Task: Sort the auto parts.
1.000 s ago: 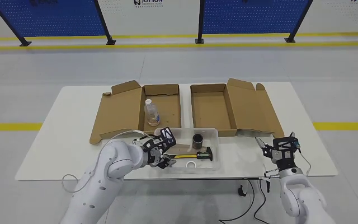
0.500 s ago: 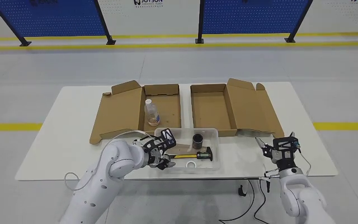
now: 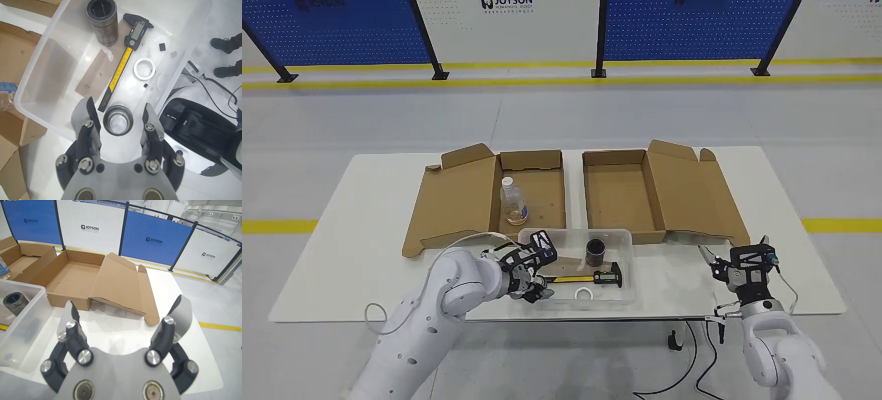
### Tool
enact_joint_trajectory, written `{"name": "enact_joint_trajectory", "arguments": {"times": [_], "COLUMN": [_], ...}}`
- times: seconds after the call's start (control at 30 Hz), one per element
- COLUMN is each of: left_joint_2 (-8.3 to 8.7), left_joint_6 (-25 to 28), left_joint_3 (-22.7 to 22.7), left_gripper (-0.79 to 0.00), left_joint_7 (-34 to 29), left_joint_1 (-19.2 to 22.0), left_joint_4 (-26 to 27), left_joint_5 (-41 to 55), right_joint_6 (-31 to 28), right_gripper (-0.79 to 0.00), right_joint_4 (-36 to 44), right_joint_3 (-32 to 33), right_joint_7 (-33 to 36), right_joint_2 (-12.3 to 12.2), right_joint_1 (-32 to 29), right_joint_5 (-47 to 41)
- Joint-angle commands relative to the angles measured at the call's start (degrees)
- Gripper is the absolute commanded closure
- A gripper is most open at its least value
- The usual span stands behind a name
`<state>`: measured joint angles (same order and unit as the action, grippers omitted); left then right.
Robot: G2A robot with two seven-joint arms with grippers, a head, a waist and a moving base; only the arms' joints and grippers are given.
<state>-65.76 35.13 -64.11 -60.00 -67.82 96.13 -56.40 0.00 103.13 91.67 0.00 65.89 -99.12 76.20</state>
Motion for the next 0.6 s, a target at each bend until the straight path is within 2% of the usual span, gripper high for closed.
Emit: {"name": "enact_joint_trajectory", "arguments": {"times": [0.0, 0.37, 0.57], "left_joint_2": [0.07, 0.39, 0.56], "left_joint_6": [-0.3, -1.6, -2.2], "left_joint_3": [0.3, 1.7, 2.3], "left_gripper": [-0.471, -0.391, -0.391], "left_joint_7": [-0.1, -0.2, -0.2], "left_joint_1": [0.2, 1.3, 1.7], "left_joint_4": [-0.4, -2.1, -2.9], "left_joint_5": [-0.2, 0.1, 0.4], "right_joint_6": [0.0, 0.0, 0.0], "right_gripper": [-0.785, -0.785, -0.785], "right_joint_4": [0.0, 0.0, 0.0], "right_joint_3": [0.0, 0.0, 0.0], "right_joint_7": [0.0, 0.0, 0.0], "right_joint_2": [0.0, 0.0, 0.0], "right_joint_1": [0.0, 0.0, 0.0], "right_joint_5": [0.0, 0.0, 0.0]}}
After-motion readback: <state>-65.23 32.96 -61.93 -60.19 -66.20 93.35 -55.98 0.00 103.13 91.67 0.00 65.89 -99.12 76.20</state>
